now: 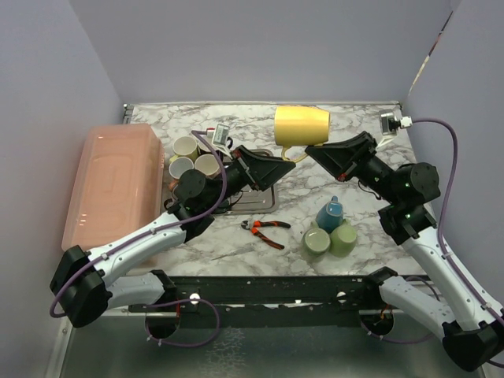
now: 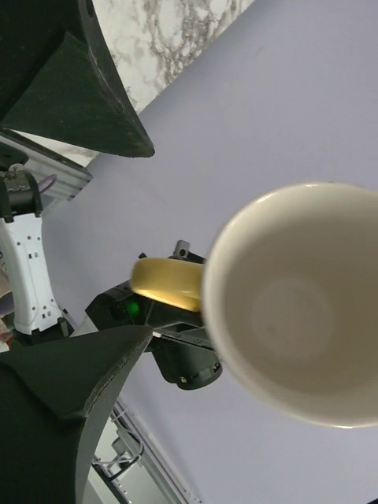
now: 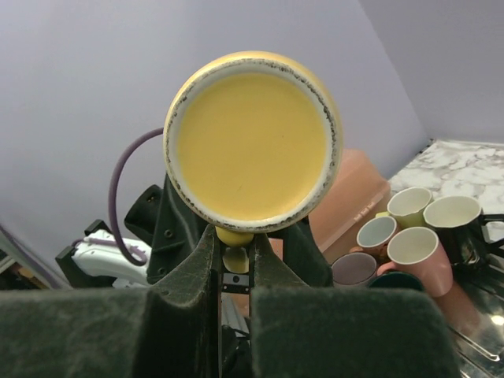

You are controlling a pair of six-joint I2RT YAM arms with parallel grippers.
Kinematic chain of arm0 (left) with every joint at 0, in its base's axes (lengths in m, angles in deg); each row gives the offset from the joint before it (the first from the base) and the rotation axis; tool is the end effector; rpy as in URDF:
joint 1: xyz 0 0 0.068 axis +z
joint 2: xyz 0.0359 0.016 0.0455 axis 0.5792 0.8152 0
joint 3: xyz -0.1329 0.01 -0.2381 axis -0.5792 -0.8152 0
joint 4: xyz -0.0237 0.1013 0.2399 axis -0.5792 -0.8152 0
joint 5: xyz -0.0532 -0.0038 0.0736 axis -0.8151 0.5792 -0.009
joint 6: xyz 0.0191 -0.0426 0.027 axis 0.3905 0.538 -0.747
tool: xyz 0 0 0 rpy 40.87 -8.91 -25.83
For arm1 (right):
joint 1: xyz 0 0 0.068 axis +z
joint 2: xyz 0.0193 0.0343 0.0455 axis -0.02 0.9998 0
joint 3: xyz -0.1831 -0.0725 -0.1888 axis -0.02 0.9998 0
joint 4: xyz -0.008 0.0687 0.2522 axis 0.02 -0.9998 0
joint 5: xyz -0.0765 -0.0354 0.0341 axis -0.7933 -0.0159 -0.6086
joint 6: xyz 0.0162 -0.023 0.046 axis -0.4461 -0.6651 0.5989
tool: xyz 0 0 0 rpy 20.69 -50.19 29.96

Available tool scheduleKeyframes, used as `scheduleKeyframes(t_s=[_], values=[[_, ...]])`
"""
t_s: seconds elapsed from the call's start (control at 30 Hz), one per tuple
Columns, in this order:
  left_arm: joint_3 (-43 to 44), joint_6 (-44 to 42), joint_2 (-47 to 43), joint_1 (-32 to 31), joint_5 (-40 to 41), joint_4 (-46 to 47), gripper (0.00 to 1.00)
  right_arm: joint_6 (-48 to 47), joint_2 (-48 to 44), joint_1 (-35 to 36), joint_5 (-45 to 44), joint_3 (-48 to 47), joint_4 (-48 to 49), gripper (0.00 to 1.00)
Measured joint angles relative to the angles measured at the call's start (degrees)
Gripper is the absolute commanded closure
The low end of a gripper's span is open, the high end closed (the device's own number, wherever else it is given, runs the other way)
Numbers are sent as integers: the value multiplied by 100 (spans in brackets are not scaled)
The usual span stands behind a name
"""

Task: Turn the mug right side up
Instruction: Turn over the cup at the center of the board.

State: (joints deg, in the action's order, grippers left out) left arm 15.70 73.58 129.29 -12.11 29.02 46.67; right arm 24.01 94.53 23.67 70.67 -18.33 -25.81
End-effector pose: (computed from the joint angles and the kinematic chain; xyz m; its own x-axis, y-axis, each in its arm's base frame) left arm 0.1690 -0.1960 0.3716 -0.6154 -0.5903 -0.5224 0.6522 -0.0090 -0.7580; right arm 0.1599 0.0935 0.4241 -0.3131 0.5681 -0.7610 -0.8049 0.2666 0.5302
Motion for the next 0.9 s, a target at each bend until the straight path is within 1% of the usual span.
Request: scheduleKeyframes(t_s=[0.17,0.37,0.4,0.43,0.47,0.57,0.7,0.83,0.87,0.9], values=[[267,68,404,-4,-7,435,33,260,-7,0,192,0,-28,99],[280,175,595,-50,-7,1064,51,284,-9,0,243,2,-210,99],[278,201,597,-52,-9,1147,55,284,-13,0,243,2,-249,99],[278,221,597,-52,-22,1207,62,291,-15,0,243,2,-258,99],[278,221,603,-52,-35,1241,67,289,-17,0,240,2,-254,99],[275,234,664,-52,-111,1351,78,280,-59,0,240,9,-256,99],[275,251,811,-50,-236,1499,100,195,-140,-2,238,52,-273,99],[278,238,866,-35,-319,1604,100,39,-197,-2,227,68,-350,99],[278,223,872,-35,-348,1615,100,-22,-214,-2,208,66,-402,96],[278,203,883,-33,-367,1617,100,-79,-234,0,188,52,-474,89]])
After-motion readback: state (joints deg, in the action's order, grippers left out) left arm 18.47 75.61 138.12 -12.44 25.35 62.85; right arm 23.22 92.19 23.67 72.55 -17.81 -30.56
